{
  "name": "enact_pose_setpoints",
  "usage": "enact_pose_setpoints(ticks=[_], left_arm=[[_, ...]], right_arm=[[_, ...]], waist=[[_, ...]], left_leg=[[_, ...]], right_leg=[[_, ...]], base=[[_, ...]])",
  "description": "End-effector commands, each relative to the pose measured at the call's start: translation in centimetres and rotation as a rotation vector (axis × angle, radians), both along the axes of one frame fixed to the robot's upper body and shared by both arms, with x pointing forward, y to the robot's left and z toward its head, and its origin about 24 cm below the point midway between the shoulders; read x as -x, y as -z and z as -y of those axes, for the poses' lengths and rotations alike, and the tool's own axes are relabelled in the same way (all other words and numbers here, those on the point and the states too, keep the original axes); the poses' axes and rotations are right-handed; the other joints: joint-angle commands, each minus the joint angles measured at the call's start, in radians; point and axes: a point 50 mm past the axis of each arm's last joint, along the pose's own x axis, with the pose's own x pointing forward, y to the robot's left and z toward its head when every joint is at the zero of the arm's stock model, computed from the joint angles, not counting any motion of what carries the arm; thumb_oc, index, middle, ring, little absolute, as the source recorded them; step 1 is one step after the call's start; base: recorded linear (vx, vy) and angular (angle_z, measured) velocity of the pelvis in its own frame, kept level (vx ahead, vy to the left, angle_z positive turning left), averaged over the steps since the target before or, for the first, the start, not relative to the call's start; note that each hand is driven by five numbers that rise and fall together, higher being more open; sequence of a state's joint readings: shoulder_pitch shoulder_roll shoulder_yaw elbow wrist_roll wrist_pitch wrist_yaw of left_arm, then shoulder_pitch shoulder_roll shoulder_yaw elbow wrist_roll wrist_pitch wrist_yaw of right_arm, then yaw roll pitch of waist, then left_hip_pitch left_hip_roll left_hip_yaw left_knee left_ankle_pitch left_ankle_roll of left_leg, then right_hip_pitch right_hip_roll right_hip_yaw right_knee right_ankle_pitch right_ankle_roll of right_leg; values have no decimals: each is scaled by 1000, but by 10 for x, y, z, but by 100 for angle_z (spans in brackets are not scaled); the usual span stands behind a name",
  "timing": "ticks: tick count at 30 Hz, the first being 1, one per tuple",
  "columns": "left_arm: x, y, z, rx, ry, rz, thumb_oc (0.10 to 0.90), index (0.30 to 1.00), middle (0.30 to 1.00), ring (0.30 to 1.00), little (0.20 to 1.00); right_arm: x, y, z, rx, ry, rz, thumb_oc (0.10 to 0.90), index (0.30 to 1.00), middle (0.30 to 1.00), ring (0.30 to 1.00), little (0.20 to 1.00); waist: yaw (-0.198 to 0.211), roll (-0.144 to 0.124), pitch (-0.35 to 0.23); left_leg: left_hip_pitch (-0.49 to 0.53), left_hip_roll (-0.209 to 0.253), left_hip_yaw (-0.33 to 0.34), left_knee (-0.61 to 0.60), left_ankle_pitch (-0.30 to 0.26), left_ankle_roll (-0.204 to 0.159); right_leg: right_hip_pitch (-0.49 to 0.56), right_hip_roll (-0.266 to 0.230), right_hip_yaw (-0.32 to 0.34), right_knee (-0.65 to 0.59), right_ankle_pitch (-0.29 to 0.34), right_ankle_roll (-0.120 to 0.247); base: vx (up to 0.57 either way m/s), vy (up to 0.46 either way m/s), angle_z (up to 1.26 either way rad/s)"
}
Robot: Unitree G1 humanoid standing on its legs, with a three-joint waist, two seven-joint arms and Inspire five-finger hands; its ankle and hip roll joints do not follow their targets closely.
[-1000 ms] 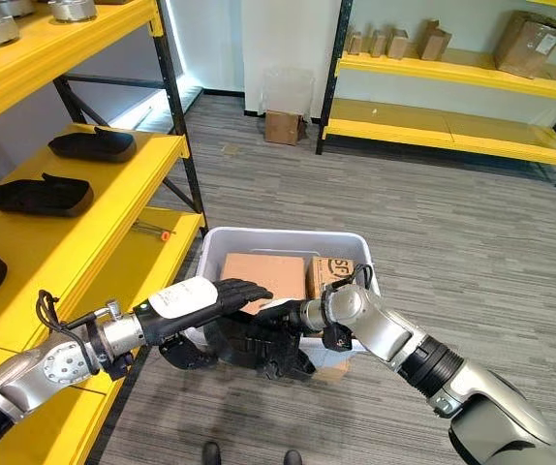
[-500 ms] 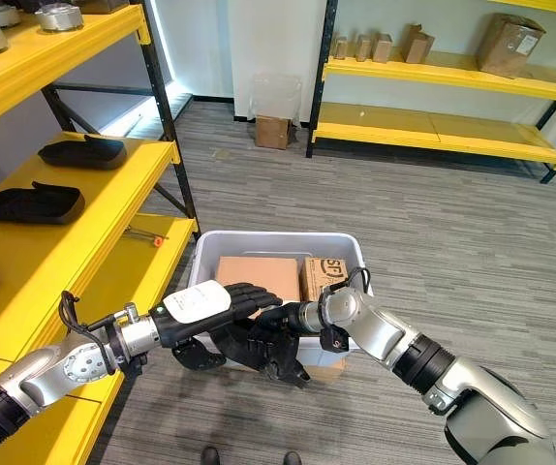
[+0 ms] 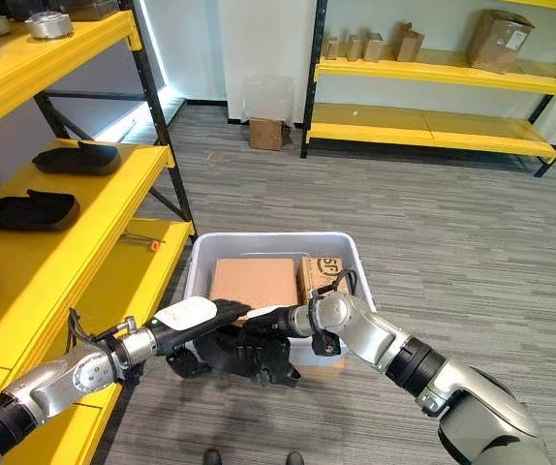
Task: Move parts from the plastic box to the shelf.
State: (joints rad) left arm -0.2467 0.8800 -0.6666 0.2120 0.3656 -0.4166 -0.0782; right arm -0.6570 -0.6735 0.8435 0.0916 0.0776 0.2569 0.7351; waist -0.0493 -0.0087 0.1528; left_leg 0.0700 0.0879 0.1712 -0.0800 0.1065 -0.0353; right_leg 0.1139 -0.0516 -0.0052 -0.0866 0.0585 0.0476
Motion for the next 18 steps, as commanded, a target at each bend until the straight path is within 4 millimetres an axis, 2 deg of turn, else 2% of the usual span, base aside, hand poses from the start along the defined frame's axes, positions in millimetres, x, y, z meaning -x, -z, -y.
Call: enact_pose_setpoints(ticks=[1, 11, 18], left_arm=[[-9, -10, 12, 84, 36, 75, 900, 1000, 1000, 1000, 1000], [-10, 0, 19, 66, 29, 86, 900, 1000, 1000, 1000, 1000], [-12, 0, 33, 69, 79, 99, 900, 1000, 1000, 1000, 1000]], right_arm=[[-10, -55, -26, -112, -139, 214, 400, 300, 300, 300, 300], [-8, -60, -32, -134, -173, 234, 400, 300, 300, 300, 300], [-8, -61, -43, -164, -171, 242, 400, 300, 300, 300, 300]], waist=[[17, -19, -74], [9, -16, -79], [2, -11, -84]], left_leg=[[58, 83, 38, -7, -86, -45], [55, 83, 40, -7, -88, -45], [54, 83, 38, -7, -88, -46]], right_leg=[[-22, -99, -90, -1, 21, 91], [-27, -99, -89, -1, 22, 92], [-29, -97, -83, -1, 22, 92]], base=[[0, 0, 0], [-3, 1, -2], [0, 7, -3]])
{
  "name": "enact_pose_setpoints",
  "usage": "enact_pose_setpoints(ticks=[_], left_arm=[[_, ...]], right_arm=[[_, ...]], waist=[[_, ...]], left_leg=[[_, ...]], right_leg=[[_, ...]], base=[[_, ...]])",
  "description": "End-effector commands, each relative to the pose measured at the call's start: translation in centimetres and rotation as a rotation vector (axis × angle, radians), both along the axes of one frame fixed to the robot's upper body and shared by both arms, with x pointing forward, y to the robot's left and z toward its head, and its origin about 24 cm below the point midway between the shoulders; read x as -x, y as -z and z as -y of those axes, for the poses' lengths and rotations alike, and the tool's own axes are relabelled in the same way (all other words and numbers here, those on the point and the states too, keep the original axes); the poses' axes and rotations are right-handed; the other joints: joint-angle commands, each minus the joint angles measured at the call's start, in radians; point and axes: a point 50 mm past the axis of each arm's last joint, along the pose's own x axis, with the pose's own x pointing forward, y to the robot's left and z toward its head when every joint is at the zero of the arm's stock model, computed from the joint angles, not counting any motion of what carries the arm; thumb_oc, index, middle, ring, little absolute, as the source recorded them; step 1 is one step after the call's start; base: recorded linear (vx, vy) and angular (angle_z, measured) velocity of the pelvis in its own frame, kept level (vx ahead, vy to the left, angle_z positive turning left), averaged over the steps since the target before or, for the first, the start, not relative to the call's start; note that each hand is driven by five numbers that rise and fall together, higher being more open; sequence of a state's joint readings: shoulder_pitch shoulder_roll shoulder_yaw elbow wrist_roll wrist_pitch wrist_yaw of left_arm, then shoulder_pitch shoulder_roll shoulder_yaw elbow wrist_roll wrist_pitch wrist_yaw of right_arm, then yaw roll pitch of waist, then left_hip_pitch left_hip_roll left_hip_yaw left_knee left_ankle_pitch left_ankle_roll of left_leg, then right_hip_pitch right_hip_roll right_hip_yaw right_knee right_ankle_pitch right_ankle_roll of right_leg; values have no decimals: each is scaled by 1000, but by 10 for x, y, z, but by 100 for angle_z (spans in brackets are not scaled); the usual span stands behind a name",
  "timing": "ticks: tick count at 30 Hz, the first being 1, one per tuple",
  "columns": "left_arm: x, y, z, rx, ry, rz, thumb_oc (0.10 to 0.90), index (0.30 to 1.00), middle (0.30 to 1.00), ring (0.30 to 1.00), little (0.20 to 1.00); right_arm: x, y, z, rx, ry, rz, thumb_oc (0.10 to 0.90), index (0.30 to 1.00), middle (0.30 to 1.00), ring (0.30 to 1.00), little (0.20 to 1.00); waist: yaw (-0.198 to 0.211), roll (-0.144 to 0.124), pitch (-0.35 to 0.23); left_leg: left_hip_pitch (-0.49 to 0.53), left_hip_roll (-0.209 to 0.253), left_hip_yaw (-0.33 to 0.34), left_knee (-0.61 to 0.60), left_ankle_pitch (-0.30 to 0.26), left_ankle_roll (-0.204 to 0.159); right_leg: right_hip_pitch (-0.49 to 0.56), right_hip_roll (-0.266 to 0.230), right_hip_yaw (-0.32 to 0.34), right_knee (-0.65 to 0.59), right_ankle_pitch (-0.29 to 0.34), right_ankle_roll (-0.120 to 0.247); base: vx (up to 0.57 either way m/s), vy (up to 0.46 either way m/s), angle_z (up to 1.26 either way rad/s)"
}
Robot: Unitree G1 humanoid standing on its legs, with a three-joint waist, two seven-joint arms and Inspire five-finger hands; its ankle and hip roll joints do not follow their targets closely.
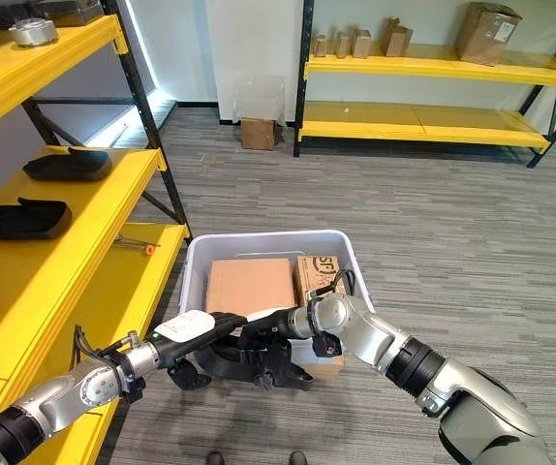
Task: Move parts from the plastic box to the shelf.
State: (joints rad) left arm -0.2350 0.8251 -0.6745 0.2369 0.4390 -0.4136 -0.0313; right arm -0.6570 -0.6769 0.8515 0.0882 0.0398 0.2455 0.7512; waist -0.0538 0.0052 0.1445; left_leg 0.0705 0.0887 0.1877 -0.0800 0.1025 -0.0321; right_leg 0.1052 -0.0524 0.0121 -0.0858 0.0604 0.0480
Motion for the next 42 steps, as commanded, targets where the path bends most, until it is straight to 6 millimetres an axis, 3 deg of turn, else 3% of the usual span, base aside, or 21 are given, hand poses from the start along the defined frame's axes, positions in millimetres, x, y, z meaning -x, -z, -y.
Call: enact_pose_setpoints(ticks=[1, 15, 26, 29, 42], left_arm=[[-16, -12, 26, 72, 80, 78, 900, 1000, 1000, 1000, 1000], [-23, -29, 57, 66, 203, 163, 900, 1000, 1000, 1000, 1000], [-20, -21, 68, 66, 224, 121, 900, 1000, 1000, 1000, 1000], [-20, -20, 70, 82, 209, 113, 400, 300, 300, 300, 300], [-18, -18, 68, 108, 189, 126, 400, 300, 300, 300, 300]], right_arm=[[-9, -62, -45, -200, -148, 221, 400, 300, 300, 300, 300], [-13, -49, -58, -213, -120, 211, 400, 300, 300, 300, 300], [-14, -53, -68, -230, -127, 235, 400, 300, 300, 300, 300], [-14, -54, -70, -229, -128, 241, 400, 300, 300, 300, 300], [-20, -58, -70, -268, -69, 267, 400, 300, 300, 300, 300]], waist=[[6, -25, -76], [-3, -21, -77], [-5, -19, -76], [-5, -19, -75], [1, -18, -73]], left_leg=[[54, 82, 21, -7, -84, -48], [56, 82, 18, -7, -88, -44], [57, 81, 18, -7, -88, -44], [57, 81, 18, -7, -88, -44], [59, 82, 12, -7, -87, -43]], right_leg=[[-21, -96, -99, -1, 20, 91], [-18, -95, -95, -1, 20, 90], [-16, -94, -95, 0, 17, 88], [-17, -93, -93, 0, 17, 88], [-13, -94, -97, 1, 17, 85]], base=[[0, 0, 0], [0, 0, 0], [0, 0, 0], [0, 0, 0], [0, 0, 0]])
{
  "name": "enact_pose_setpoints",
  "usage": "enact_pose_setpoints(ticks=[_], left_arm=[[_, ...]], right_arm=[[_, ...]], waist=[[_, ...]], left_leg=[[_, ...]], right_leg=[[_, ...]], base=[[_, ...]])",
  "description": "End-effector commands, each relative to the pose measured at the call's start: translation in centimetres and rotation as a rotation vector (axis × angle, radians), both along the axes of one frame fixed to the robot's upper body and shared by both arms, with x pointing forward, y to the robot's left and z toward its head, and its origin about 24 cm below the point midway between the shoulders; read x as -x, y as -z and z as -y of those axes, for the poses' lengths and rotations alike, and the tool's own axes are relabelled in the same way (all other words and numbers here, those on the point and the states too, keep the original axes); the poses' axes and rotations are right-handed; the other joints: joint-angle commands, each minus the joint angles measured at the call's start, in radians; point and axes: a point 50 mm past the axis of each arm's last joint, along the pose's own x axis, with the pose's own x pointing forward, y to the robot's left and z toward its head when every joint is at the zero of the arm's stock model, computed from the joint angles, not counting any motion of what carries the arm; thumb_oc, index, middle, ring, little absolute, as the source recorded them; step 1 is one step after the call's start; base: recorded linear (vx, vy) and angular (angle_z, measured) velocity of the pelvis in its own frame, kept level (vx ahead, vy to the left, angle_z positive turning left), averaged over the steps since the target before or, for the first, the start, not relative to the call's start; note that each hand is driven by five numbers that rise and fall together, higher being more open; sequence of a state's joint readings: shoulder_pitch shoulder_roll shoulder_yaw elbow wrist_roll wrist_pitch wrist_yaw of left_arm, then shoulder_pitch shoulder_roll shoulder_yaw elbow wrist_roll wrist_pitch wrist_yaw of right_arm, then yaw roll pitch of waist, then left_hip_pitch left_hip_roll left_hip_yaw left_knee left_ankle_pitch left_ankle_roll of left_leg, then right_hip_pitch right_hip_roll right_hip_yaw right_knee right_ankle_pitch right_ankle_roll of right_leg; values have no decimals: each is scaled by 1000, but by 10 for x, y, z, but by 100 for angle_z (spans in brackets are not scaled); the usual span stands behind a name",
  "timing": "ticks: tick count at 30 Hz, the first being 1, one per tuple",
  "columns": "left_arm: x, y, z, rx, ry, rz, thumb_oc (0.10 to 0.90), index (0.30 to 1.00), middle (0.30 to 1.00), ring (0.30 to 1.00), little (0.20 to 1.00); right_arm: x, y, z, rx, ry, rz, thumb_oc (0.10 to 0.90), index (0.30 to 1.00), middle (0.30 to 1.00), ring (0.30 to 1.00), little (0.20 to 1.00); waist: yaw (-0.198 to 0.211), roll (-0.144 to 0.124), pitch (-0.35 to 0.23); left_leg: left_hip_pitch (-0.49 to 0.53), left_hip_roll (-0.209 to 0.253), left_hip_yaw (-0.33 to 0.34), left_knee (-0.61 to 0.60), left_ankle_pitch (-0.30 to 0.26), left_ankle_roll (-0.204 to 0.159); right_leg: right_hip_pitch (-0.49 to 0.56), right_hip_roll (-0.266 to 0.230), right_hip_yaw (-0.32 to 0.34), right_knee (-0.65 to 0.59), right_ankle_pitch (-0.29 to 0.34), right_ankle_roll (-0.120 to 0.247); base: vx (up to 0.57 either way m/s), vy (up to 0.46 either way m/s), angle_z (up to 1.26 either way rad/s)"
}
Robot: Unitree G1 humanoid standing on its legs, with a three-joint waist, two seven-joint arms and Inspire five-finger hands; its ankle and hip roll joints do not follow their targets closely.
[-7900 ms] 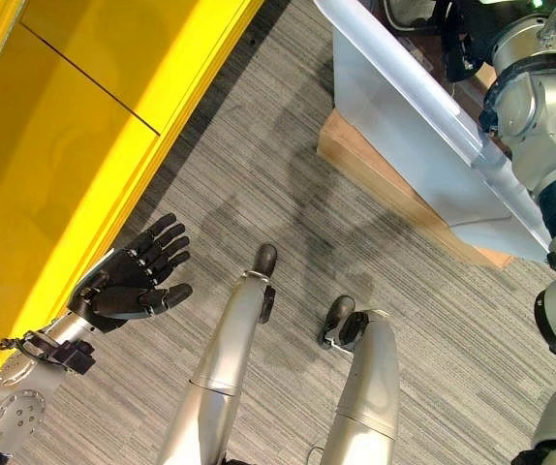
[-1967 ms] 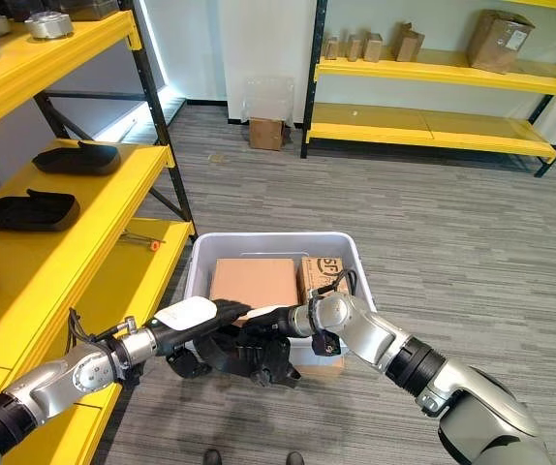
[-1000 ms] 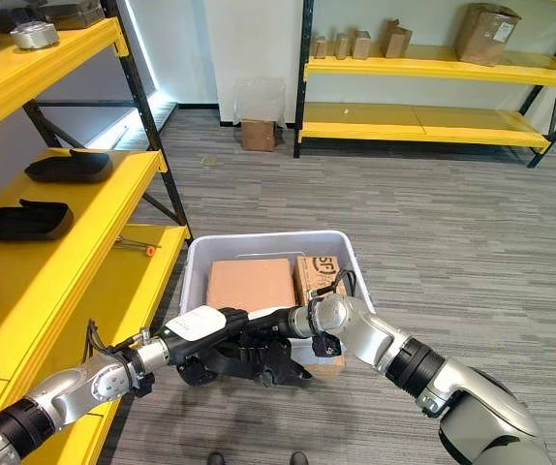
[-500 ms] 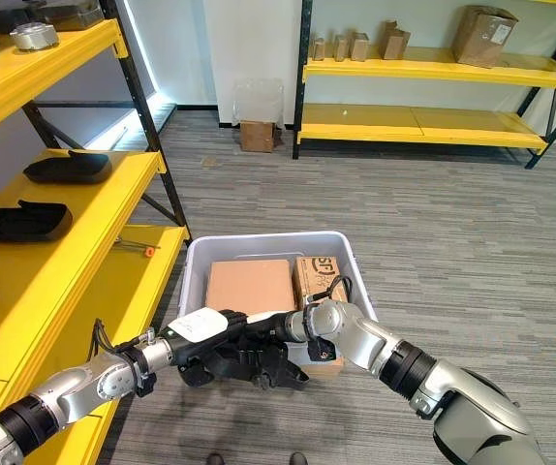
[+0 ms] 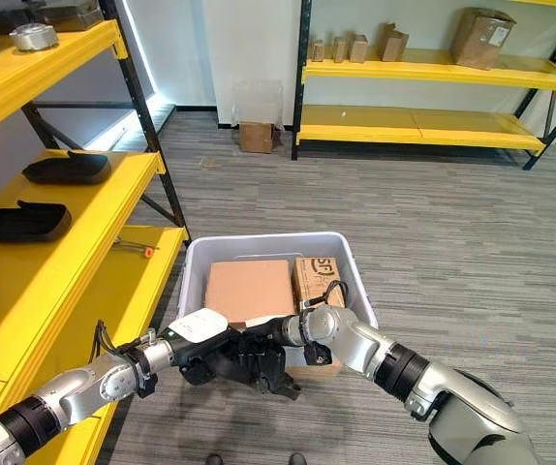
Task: Move parts from the plastic box to the shelf.
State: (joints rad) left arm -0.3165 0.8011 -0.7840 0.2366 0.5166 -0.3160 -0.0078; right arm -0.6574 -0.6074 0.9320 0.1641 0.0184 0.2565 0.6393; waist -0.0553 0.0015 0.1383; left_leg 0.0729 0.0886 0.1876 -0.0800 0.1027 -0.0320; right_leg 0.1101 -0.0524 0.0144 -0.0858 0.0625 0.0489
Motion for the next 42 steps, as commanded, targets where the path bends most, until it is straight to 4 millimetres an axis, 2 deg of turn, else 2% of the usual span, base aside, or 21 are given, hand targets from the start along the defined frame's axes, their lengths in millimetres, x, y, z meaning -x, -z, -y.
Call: enact_pose_setpoints(ticks=[1, 12, 13, 14, 15, 18, 22, 24, 25, 31, 32, 35, 36, 40, 42], left_arm=[[-11, -24, 52, 214, 155, 89, 400, 300, 300, 300, 300], [-13, -29, 51, 246, 151, 106, 400, 300, 300, 300, 300], [-14, -29, 51, 251, 140, 101, 400, 300, 300, 300, 300], [-14, -29, 50, 255, 131, 98, 400, 300, 300, 300, 300], [-14, -29, 50, 257, 127, 96, 400, 300, 300, 300, 300], [-14, -28, 49, 263, 123, 91, 400, 300, 300, 300, 300], [-13, -27, 49, 270, 112, 89, 400, 300, 300, 300, 300], [-12, -23, 46, 284, 80, 81, 400, 300, 300, 300, 300], [-12, -23, 46, 284, 80, 81, 400, 300, 300, 300, 300], [-7, -16, 41, 297, 53, 65, 400, 300, 300, 300, 300], [-6, -15, 41, 297, 53, 65, 400, 300, 300, 300, 300], [-5, -13, 41, 299, 51, 64, 400, 300, 300, 300, 300], [-4, -13, 40, 298, 54, 64, 400, 300, 300, 300, 300], [-3, -12, 39, 303, 54, 71, 400, 300, 300, 300, 300], [-3, -10, 37, 306, 46, 76, 400, 300, 300, 300, 300]], right_arm=[[-23, -82, -57, -287, -106, 261, 400, 300, 300, 300, 300], [-28, -87, -57, -318, -58, 299, 400, 300, 300, 300, 300], [-30, -90, -56, -337, -40, 330, 537, 492, 492, 492, 492], [-32, -92, -56, -353, -34, 337, 780, 833, 833, 833, 833], [-32, -94, -56, -367, -34, 336, 900, 1000, 1000, 1000, 1000], [-32, -100, -57, -400, -21, 347, 900, 1000, 1000, 1000, 1000], [-36, -102, -54, -487, 116, 295, 900, 1000, 1000, 1000, 1000], [-35, -115, -49, -707, 193, 274, 900, 1000, 1000, 1000, 1000], [-35, -115, -49, -707, 193, 274, 900, 1000, 1000, 1000, 1000], [-35, -148, -35, -1085, 338, 249, 900, 1000, 1000, 1000, 1000], [-35, -149, -35, -1091, 339, 243, 900, 1000, 1000, 1000, 1000], [-30, -153, -40, -1202, 327, 15, 900, 1000, 1000, 1000, 1000], [-28, -156, -40, -1227, 327, 5, 900, 1000, 1000, 1000, 1000], [-21, -174, -34, -1286, 322, 85, 900, 1000, 1000, 1000, 1000], [-15, -191, -25, -1317, 357, 113, 900, 1000, 1000, 1000, 1000]], waist=[[2, -14, -68], [5, -13, -68], [4, -12, -69], [4, -11, -69], [4, -11, -70], [4, -10, -69], [1, -7, -67], [-5, -4, -64], [-5, -4, -64], [-4, 1, -62], [-3, 1, -62], [-3, 2, -61], [-2, 2, -61], [-8, 1, -65], [-18, 1, -71]], left_leg=[[58, 81, 11, -7, -88, -44], [60, 80, 6, -7, -89, -44], [62, 80, 7, -7, -89, -44], [63, 80, 7, -7, -89, -43], [63, 79, 7, -7, -89, -43], [64, 79, 5, -7, -90, -43], [66, 80, 6, -7, -87, -44], [69, 80, 4, -7, -88, -43], [69, 80, 4, -7, -88, -43], [74, 81, -1, -7, -90, -44], [74, 81, -1, -7, -90, -44], [74, 82, 0, -7, -91, -45], [76, 83, 1, -7, -91, -45], [77, 83, 6, -7, -94, -44], [79, 83, 12, -7, -97, -44]], right_leg=[[-17, -94, -98, 1, 14, 85], [-13, -95, -98, 1, 13, 84], [-11, -95, -98, 0, 13, 85], [-11, -95, -97, 0, 13, 84], [-11, -95, -97, 0, 14, 84], [-10, -96, -98, 0, 14, 84], [-10, -96, -94, 0, 15, 83], [-10, -96, -90, -1, 16, 82], [-10, -96, -90, -1, 16, 82], [-8, -96, -85, -1, 16, 83], [-8, -96, -85, -1, 15, 83], [-8, -96, -84, -1, 14, 83], [-7, -97, -86, -1, 13, 83], [-8, -97, -86, -1, 14, 84], [-11, -98, -81, -1, 17, 87]], base=[[0, 0, 0], [0, 0, 0], [0, 0, 0], [0, 0, 0], [0, 0, 0], [0, 0, 0], [-2, 9, 0], [-2, 17, 0], [0, 0, 0], [0, 0, 0], [0, 0, 0], [0, 0, 0], [0, 0, 0], [0, 0, 0], [0, 0, 0]])
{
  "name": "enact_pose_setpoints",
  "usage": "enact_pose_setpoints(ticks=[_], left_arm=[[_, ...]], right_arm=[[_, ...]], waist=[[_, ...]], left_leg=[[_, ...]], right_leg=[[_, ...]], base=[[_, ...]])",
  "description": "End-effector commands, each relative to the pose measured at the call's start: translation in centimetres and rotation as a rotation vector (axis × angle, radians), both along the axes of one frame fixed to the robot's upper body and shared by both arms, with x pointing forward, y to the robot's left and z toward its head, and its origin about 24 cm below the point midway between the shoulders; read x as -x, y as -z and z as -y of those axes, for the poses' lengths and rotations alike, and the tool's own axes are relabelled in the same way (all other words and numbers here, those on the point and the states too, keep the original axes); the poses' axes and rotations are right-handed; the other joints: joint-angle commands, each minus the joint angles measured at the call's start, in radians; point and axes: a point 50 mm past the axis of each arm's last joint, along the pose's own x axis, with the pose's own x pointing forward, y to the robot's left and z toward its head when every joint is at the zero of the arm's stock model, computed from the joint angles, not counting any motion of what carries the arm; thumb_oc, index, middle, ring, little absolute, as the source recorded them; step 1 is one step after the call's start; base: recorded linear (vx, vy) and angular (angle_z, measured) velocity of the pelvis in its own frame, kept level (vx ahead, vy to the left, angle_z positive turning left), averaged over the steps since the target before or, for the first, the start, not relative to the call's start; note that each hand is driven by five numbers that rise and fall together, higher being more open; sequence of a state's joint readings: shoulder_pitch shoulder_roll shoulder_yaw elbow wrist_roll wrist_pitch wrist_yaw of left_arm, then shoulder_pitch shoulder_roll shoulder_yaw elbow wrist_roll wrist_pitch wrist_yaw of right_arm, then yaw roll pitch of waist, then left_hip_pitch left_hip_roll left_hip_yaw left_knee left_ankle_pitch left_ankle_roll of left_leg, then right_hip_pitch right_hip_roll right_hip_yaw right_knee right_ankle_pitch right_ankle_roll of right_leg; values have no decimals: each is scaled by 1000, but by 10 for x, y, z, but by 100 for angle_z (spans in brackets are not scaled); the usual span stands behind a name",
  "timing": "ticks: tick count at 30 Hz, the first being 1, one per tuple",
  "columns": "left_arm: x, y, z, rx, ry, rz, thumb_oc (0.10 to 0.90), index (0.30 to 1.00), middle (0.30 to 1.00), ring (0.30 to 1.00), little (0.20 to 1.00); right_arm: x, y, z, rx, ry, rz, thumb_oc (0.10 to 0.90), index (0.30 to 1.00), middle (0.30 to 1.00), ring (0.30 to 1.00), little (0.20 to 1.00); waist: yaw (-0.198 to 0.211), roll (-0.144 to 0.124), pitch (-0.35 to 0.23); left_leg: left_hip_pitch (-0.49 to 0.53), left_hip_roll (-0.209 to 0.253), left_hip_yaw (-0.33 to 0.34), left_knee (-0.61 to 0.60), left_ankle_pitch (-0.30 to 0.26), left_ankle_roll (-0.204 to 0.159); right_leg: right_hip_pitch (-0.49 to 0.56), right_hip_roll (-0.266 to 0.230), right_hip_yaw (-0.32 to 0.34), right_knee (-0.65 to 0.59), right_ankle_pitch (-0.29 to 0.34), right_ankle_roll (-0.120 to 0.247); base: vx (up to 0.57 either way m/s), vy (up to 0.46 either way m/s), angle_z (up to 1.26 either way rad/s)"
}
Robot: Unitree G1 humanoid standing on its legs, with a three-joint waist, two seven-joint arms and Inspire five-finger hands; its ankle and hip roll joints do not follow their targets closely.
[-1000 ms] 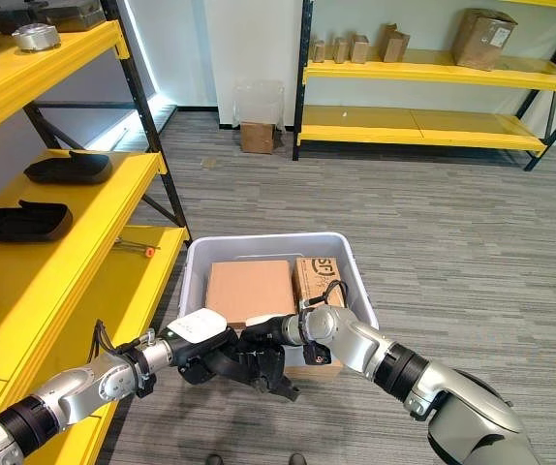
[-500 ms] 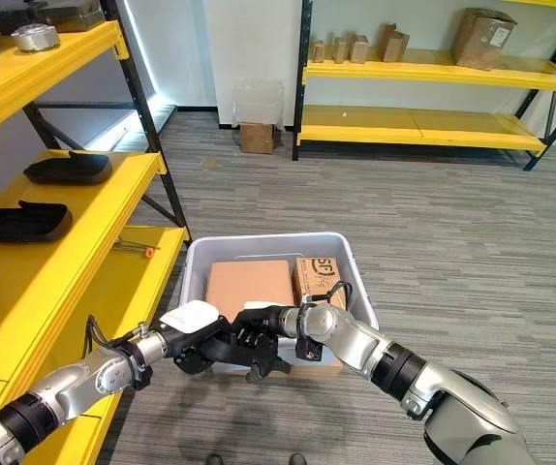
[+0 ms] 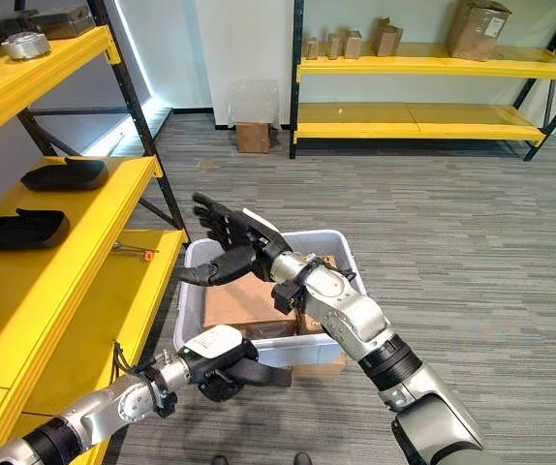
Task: Move parts from the plastic box to the shelf.
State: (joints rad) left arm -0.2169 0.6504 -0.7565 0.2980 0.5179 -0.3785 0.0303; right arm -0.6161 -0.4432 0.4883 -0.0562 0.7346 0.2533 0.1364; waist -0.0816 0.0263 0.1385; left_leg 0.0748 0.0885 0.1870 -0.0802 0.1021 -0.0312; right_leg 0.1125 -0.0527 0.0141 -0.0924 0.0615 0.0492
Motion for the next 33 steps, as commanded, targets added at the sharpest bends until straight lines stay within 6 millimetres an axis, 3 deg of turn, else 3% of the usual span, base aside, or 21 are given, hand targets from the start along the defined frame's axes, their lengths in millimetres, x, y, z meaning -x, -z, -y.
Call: enact_pose_setpoints(ticks=[1, 9, 16, 22, 26, 28, 29, 32, 33], left_arm=[[-26, -37, 10, 139, 32, 167, 400, 300, 300, 300, 300], [-25, -37, 0, 127, 2, 173, 400, 300, 300, 300, 300], [-24, -52, -5, 158, 10, 245, 400, 300, 300, 300, 300], [-25, -106, -10, 324, 26, 398, 400, 300, 300, 300, 300], [-21, -147, -17, 421, 48, 501, 400, 300, 300, 300, 300], [-18, -166, -17, 499, 60, 515, 400, 300, 300, 300, 300], [-13, -176, -16, 579, 82, 475, 400, 300, 300, 300, 300], [-10, -181, -15, 630, 101, 426, 400, 300, 300, 300, 300], [-7, -185, -11, 664, 111, 435, 400, 300, 300, 300, 300]], right_arm=[[6, -80, -1, -218, 6, 195, 900, 1000, 1000, 1000, 1000], [9, -105, 36, -315, 110, 196, 900, 1000, 1000, 1000, 1000], [5, -99, 66, -321, 246, 163, 900, 1000, 1000, 1000, 1000], [-3, -75, 104, -400, 434, 93, 900, 1000, 1000, 1000, 1000], [0, -49, 140, -428, 622, 61, 900, 1000, 1000, 1000, 1000], [1, -24, 157, -428, 727, -16, 900, 1000, 1000, 1000, 1000], [6, 2, 170, -418, 803, -77, 900, 1000, 1000, 1000, 1000], [9, 19, 178, -396, 855, -110, 900, 1000, 1000, 1000, 1000], [9, 33, 178, -403, 858, -174, 900, 1000, 1000, 1000, 1000]], waist=[[7, -24, -73], [-17, -31, -84], [-33, -33, -86], [-24, -35, -79], [-24, -36, -77], [-26, -37, -76], [-27, -36, -73], [-28, -36, -72], [-27, -35, -69]], left_leg=[[76, 83, 15, -7, -97, -46], [77, 87, 32, -7, -102, -47], [76, 91, 39, -7, -103, -48], [70, 92, 28, -7, -99, -47], [67, 92, 19, -7, -95, -48], [65, 92, 16, -7, -94, -46], [63, 91, 15, -7, -94, -44], [62, 92, 14, -7, -94, -46], [62, 92, 13, -7, -94, -45]], right_leg=[[-15, -98, -79, 5, 18, 87], [-25, -97, -69, 5, 21, 89], [-31, -98, -59, 5, 24, 91], [-31, -100, -64, 5, 26, 89], [-30, -101, -65, 5, 28, 89], [-32, -103, -68, 5, 29, 89], [-34, -103, -67, 5, 30, 87], [-34, -103, -69, 5, 30, 87], [-34, -103, -70, 5, 30, 86]], base=[[0, 0, 0], [3, -3, -2], [8, -9, -4], [-2, -9, -3], [0, 0, 0], [-15, -22, -1], [-24, -31, -1], [-5, -5, 1], [0, 0, 0]])
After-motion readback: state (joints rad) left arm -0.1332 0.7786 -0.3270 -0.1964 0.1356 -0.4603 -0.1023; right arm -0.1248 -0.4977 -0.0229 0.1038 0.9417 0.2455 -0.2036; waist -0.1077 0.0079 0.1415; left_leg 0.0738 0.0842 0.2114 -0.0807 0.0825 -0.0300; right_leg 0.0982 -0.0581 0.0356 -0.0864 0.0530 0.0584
